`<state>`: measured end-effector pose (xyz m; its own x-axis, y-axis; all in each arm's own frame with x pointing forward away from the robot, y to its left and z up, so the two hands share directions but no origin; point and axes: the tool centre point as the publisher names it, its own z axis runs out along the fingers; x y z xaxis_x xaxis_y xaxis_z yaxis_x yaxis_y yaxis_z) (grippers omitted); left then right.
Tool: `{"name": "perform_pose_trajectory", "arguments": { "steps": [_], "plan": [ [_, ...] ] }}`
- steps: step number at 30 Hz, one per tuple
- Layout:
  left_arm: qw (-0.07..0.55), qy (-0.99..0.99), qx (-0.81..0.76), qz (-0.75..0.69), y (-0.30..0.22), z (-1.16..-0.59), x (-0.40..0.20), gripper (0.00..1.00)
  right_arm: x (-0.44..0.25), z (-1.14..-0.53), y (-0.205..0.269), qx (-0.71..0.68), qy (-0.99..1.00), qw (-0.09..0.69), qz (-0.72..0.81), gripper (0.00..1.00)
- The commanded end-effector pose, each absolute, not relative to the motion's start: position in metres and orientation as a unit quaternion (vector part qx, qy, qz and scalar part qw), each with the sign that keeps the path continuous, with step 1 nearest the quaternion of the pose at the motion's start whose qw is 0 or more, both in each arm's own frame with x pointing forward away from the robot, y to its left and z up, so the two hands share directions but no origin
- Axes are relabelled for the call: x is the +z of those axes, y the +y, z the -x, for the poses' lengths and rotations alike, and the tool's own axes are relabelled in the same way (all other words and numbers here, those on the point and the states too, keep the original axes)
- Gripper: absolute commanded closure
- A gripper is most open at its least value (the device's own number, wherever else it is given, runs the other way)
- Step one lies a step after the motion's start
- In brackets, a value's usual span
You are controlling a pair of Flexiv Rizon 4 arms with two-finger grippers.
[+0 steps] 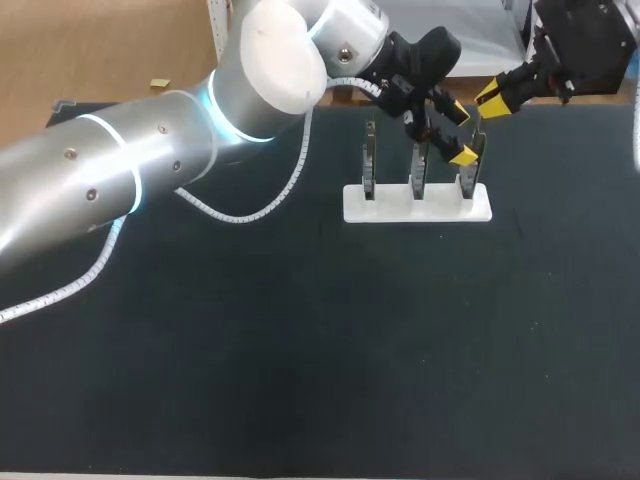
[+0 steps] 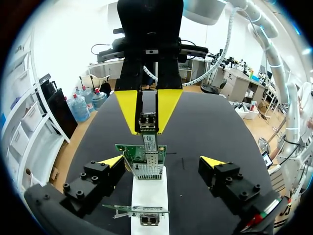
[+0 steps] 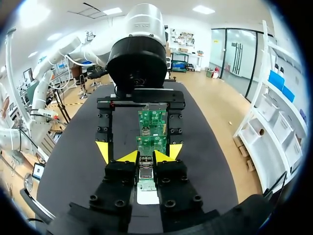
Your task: Pick up the optical module with the left hand, and insert it into the network port with the right hand.
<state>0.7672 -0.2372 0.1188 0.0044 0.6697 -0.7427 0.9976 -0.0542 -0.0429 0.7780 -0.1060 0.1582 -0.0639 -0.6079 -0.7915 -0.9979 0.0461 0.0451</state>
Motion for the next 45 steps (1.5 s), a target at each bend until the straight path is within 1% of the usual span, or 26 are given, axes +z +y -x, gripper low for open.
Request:
{"name": "perform_pose_trajectory", "arguments": {
  "steps": [1,2,3,10,25,26,27,28,29,45],
  "plan": [
    [0.264,0.635,-0.308,-0.657,-0.238,-0.768,0.119,0.0,0.157,-0.778,-0.105,0.317,0.658,0.305,0.611,0.93],
    [0.264,0.635,-0.308,-0.657,-0.238,-0.768,0.119,0.0,0.157,-0.778,-0.105,0.317,0.658,0.305,0.611,0.45],
    [0.264,0.635,-0.308,-0.657,-0.238,-0.768,0.119,0.0,0.157,-0.778,-0.105,0.317,0.659,0.305,0.61,0.0],
    [0.264,0.635,-0.308,-0.657,-0.238,-0.768,0.119,0.0,0.17,-0.78,-0.109,0.359,0.659,0.316,0.581,0.0],
    [0.264,0.635,-0.308,-0.657,-0.238,-0.768,0.119,0.0,0.197,-0.784,-0.105,0.356,0.639,0.335,0.594,0.0],
    [0.264,0.635,-0.308,-0.657,-0.238,-0.768,0.119,0.0,0.197,-0.784,-0.104,0.356,0.639,0.335,0.594,0.26],
    [0.264,0.635,-0.308,-0.657,-0.238,-0.768,0.119,0.0,0.197,-0.784,-0.104,0.354,0.639,0.336,0.594,0.56],
    [0.264,0.635,-0.308,-0.657,-0.238,-0.768,0.119,0.0,0.197,-0.784,-0.104,0.352,0.64,0.338,0.594,0.82],
    [0.264,0.635,-0.308,-0.657,-0.238,-0.768,0.119,0.0,0.197,-0.784,-0.104,0.351,0.641,0.338,0.593,1.0],
    [0.264,0.635,-0.308,-0.657,-0.238,-0.768,0.119,0.0,0.184,-0.781,-0.103,0.354,0.643,0.322,0.598,1.0]
  ]
}}
